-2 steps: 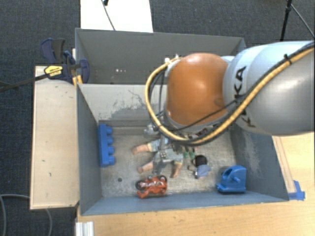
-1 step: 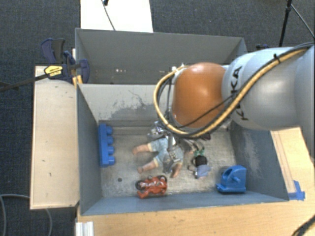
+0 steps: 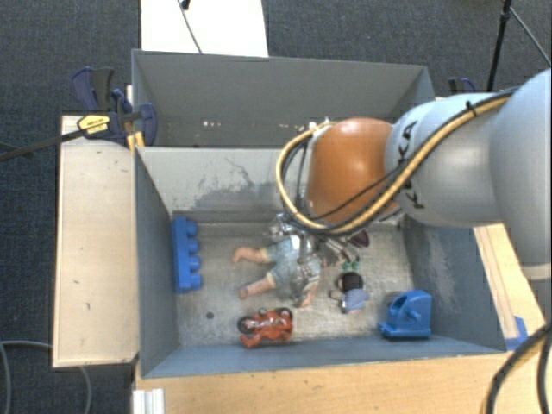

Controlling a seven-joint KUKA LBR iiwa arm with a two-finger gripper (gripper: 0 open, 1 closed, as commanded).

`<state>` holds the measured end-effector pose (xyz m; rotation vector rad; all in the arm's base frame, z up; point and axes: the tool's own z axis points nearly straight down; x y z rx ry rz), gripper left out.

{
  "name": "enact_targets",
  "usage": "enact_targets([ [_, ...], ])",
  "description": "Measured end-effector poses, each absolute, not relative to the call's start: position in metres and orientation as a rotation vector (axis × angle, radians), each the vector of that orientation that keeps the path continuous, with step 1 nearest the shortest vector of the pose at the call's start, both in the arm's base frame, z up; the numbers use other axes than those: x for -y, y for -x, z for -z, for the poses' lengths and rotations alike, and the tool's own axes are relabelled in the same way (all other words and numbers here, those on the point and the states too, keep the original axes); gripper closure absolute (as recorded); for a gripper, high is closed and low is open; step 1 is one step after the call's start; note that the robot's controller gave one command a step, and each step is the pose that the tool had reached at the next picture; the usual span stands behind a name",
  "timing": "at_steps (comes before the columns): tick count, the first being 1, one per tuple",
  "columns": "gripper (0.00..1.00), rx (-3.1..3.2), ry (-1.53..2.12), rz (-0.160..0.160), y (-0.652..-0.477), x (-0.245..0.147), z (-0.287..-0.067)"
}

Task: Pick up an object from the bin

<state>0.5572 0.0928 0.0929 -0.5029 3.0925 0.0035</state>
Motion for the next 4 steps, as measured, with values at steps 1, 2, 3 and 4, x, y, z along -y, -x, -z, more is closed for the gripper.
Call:
enact_targets([
  [1,0.00,-3.069,0.654,-0.001,-0.574,-0.088,-0.076],
  [2,1.00,-3.085,0.569,-0.008,-0.579,-0.066,-0.073],
  [3,1.00,-3.085,0.568,-0.008,-0.579,-0.066,-0.073],
  [4,1.00,-3.087,0.568,-0.007,-0.578,-0.066,-0.076],
])
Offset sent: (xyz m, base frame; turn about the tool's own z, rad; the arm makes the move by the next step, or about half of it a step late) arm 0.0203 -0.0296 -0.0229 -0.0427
